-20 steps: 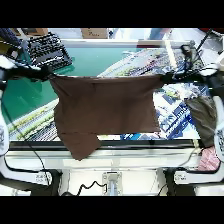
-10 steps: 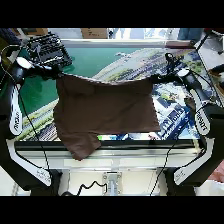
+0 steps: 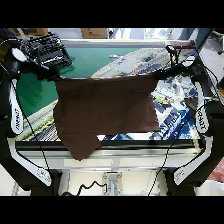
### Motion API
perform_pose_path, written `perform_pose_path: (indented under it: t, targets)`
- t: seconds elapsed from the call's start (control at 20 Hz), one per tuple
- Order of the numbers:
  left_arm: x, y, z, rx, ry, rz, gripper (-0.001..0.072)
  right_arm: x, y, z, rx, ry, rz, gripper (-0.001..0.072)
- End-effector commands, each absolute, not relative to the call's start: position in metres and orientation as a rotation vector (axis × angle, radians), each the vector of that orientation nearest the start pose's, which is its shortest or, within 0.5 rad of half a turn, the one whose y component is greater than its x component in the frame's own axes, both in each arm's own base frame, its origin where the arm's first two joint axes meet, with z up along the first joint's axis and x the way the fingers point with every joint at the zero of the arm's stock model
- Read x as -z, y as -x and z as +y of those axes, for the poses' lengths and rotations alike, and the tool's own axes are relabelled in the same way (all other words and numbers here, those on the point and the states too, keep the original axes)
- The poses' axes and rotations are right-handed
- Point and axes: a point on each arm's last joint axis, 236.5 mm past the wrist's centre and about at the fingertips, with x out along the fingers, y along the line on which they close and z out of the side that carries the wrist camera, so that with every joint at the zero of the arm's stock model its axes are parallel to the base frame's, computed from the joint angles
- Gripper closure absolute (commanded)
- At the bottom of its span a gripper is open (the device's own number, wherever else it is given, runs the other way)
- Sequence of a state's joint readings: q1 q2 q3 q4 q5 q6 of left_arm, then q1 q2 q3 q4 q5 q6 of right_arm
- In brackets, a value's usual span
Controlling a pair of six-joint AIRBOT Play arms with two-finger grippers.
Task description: Fold the shirts.
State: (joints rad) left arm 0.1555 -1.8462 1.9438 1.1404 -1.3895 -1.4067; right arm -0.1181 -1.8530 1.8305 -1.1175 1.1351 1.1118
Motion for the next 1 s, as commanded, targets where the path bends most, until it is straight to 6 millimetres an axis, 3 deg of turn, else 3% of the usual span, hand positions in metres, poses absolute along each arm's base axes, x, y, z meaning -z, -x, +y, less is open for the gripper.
perform_pose_path:
  t: [0.0,0.15,0.35,0.55,0.7,0.85,0.95]
  targets:
    - [-0.026,-0.481,-0.015,0.3,0.266,1.409,0.0703,-0.007,-0.529,0.025,-0.43,-0.098,1.165,0.0696]
    - [-0.03,-0.457,-0.029,0.37,0.297,1.497,0.0702,-0.013,-0.514,0.042,-0.479,-0.148,1.209,0.0695]
    - [-0.029,-0.444,-0.038,0.384,0.325,1.56,0.0702,-0.011,-0.488,0.057,-0.523,-0.188,1.321,0.0695]
    - [-0.004,-0.416,-0.054,0.39,0.35,1.695,0.0701,-0.002,-0.457,0.069,-0.555,-0.2,1.454,0.0694]
    - [0.022,-0.392,-0.065,0.379,0.342,1.806,0.0701,0.026,-0.423,0.074,-0.559,-0.225,1.6,0.0695]
    - [0.052,-0.38,-0.04,0.189,0.263,1.875,0.0701,0.058,-0.398,0.074,-0.54,-0.24,1.698,0.0694]
    - [0.059,-0.373,-0.02,0.096,0.212,1.905,0.0701,0.076,-0.389,0.065,-0.498,-0.221,1.73,0.0694]
